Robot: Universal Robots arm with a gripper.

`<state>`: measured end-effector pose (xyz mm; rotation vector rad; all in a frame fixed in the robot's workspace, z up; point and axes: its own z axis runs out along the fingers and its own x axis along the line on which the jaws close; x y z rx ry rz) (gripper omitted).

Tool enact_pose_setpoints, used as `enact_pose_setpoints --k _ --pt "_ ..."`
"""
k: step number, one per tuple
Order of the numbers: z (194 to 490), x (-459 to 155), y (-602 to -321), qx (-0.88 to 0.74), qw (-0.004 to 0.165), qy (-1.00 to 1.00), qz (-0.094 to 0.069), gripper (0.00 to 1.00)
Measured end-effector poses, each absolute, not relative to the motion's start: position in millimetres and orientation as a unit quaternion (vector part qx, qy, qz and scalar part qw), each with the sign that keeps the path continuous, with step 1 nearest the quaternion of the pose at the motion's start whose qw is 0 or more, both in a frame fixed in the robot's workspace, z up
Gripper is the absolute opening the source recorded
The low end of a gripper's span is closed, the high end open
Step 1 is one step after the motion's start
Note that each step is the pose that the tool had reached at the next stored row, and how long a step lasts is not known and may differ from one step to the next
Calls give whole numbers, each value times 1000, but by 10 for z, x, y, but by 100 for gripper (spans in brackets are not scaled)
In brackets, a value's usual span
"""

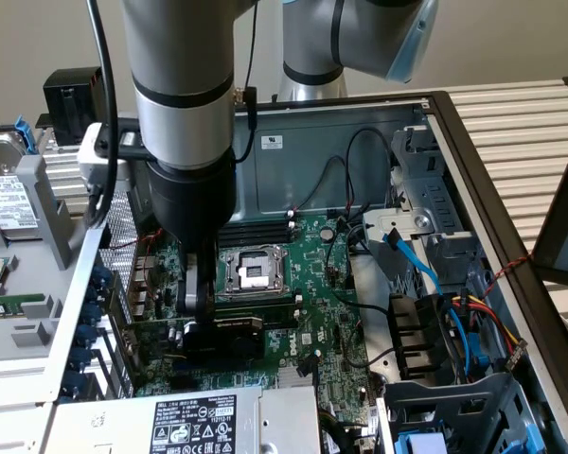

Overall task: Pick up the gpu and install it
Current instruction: 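Press down on the gpu until it lock into place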

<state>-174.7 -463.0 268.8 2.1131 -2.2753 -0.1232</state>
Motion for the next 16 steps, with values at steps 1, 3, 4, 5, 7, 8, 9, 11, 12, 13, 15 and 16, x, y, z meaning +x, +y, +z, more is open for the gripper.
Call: enact_pose_setpoints --k 1,3,4,5,7,8,9,11,12,13,15,16 --pt "2676 -1746 -4630 680 17 -732 -40 11" --pt "2660 -1746 -4631 680 17 -732 -41 11" --pt "2654 -1746 -4632 680 16 -732 -41 11" --pt "2647 -1746 -4631 680 16 -732 -41 11" --pt "2640 -1747 -4631 680 16 -732 -42 11" --pt "2640 -1745 -4631 680 16 -732 -44 11" --pt "2646 -1749 -4630 680 17 -732 -47 11" --pt "2661 -1753 -4629 679 20 -732 -52 11" --pt "2679 -1754 -4629 679 22 -732 -54 11" --pt "2714 -1754 -4630 679 24 -732 -55 11" --pt "2791 -1753 -4630 679 25 -732 -55 11" --pt "2836 -1753 -4630 679 25 -732 -56 11"
